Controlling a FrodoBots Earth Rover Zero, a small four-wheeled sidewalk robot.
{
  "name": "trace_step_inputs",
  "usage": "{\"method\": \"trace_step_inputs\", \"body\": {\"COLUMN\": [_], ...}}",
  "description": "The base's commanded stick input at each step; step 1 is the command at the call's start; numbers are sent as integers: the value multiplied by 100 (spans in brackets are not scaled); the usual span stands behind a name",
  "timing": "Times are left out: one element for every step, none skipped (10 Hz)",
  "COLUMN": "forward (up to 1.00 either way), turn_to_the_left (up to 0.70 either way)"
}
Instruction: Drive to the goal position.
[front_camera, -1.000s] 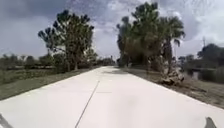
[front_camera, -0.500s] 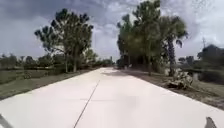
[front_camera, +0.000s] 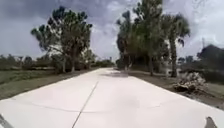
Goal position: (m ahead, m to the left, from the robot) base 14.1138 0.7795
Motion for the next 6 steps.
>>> {"method": "trace_step_inputs", "body": {"forward": [70, 70, 70, 70, 70, 70], "turn_to_the_left": [0, 0, 0, 0, 0, 0]}}
